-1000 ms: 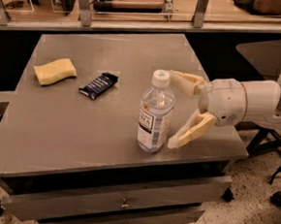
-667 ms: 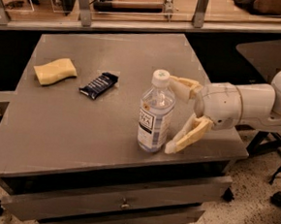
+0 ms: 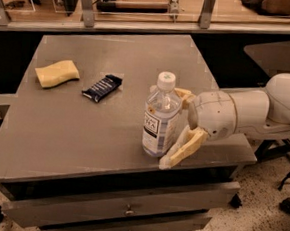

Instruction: Knock blue plastic bottle over

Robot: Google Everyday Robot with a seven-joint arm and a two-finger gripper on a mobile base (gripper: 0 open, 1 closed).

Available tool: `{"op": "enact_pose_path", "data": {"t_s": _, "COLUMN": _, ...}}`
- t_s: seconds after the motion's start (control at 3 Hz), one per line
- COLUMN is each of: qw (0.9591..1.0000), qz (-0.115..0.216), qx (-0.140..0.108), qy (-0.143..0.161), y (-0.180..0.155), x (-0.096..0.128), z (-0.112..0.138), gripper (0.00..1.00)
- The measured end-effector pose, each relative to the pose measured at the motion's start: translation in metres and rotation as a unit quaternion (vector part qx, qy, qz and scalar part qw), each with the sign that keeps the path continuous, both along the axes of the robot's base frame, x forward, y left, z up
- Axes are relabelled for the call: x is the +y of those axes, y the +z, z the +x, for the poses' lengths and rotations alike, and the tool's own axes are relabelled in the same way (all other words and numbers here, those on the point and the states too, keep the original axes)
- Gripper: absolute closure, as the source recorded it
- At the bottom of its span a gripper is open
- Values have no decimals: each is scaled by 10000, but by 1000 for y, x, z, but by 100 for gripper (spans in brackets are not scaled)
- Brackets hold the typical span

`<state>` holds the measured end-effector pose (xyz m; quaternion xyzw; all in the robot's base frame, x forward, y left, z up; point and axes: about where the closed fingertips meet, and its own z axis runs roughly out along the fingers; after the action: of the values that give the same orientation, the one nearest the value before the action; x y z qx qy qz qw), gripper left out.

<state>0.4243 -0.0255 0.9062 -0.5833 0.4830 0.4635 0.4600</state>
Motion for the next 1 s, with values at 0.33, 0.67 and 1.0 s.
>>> {"op": "enact_pose_path", "data": {"t_s": 0.33, "qw": 10000, "qz": -13, "qx": 1, "qy": 41, "y": 0, "x": 4, "z": -1, "gripper": 10}}
{"op": "enact_pose_path", "data": {"t_s": 0.67, "qw": 10000, "qz": -17, "qx": -6, "qy": 60, "y": 1, "x": 6, "z": -2, "gripper": 33}}
{"op": "enact_pose_path", "data": {"t_s": 1.0, "qw": 10000, "qz": -21, "qx": -13, "qy": 80, "y": 1, "x": 8, "z": -3, "gripper": 56}}
